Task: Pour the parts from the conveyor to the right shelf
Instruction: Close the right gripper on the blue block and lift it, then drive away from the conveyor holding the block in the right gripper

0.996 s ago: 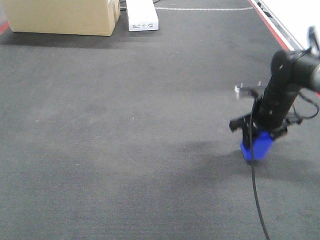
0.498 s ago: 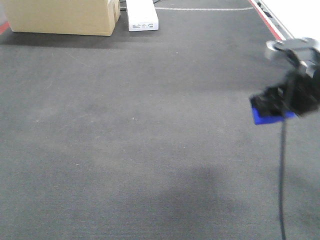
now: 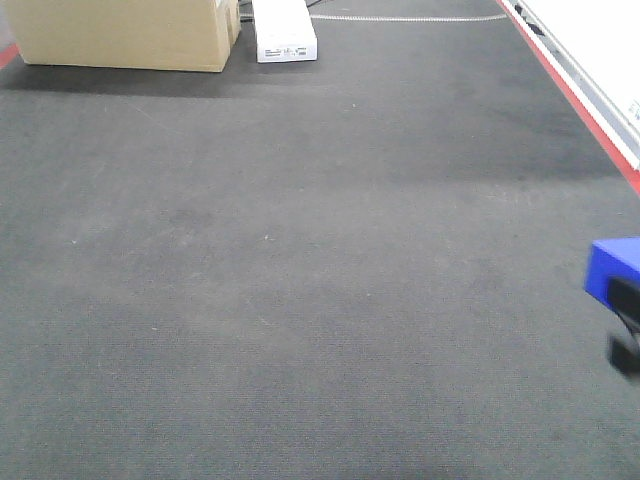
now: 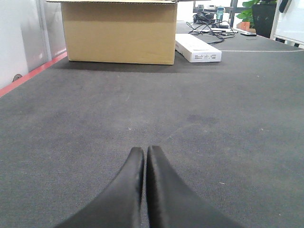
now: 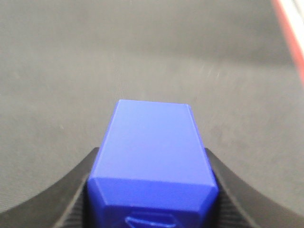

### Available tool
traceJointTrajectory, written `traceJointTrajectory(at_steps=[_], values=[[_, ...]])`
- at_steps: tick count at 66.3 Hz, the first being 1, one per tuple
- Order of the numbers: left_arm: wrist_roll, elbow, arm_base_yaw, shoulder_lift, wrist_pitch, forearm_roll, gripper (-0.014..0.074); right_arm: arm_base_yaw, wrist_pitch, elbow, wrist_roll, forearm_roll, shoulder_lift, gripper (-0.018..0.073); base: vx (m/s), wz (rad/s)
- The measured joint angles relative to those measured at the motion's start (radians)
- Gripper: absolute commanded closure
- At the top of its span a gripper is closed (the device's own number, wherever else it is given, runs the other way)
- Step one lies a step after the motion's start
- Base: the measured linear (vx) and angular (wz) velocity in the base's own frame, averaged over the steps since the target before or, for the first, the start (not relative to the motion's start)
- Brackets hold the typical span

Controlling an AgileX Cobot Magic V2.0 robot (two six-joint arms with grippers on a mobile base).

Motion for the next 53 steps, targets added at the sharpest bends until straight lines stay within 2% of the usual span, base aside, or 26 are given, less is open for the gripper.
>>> traceJointTrajectory(at_steps=[19,53], values=[[0.000,0.000,0.000,0.000,0.000,0.000,0.0602,0.000,-0.003,0.155,-0.003,0.000,-0.319,0.0566,0.00,0.00],[0.000,0.000,0.000,0.000,0.000,0.000,0.0602,0.000,0.017,0.178,-0.004,0.003,-0.374,0.0566,0.00,0.00]])
